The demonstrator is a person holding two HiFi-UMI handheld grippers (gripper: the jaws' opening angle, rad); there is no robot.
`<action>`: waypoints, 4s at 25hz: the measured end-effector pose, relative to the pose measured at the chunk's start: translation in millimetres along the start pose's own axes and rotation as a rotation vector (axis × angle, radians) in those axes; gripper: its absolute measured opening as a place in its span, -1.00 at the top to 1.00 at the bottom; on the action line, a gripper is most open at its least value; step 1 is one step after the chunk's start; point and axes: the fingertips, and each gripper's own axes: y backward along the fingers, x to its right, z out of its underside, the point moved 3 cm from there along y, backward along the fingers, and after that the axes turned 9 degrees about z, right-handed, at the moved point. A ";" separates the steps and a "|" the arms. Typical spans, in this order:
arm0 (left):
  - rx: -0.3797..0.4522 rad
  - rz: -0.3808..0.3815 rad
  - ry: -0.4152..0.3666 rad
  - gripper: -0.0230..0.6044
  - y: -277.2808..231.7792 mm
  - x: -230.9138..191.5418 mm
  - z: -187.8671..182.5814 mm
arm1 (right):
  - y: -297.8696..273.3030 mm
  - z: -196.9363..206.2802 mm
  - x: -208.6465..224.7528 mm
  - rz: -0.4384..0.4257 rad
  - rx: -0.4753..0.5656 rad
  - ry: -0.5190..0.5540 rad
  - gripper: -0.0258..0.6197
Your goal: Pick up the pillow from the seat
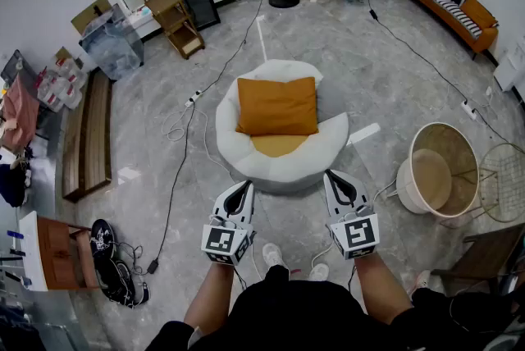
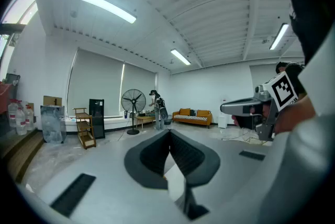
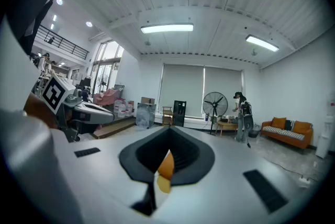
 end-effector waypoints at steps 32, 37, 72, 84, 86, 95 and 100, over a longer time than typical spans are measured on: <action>0.014 -0.020 0.006 0.89 7.2 -121.9 3.2 | -83.1 3.0 -53.3 0.017 -0.077 -0.142 0.90; -0.012 -0.011 0.022 0.89 -18.0 -132.8 9.8 | -109.2 14.7 -34.0 0.020 -0.097 -0.154 0.90; -0.080 -0.157 -0.012 0.89 -255.3 -244.2 -23.7 | -347.8 37.6 138.7 -0.116 -0.096 -0.206 0.90; -0.089 -0.104 0.098 0.89 -290.9 -331.1 -1.8 | -438.5 44.9 112.6 -0.089 -0.153 -0.191 0.90; -0.070 -0.084 0.116 0.89 -294.5 -349.1 -0.5 | -455.0 49.4 107.3 -0.078 -0.155 -0.160 0.90; -0.148 -0.110 0.171 0.89 -302.4 -425.1 35.5 | -513.8 90.7 95.8 -0.034 -0.305 -0.251 0.90; -0.179 -0.116 0.267 0.89 -313.7 -452.7 73.5 | -531.4 128.4 102.5 -0.037 -0.407 -0.289 0.90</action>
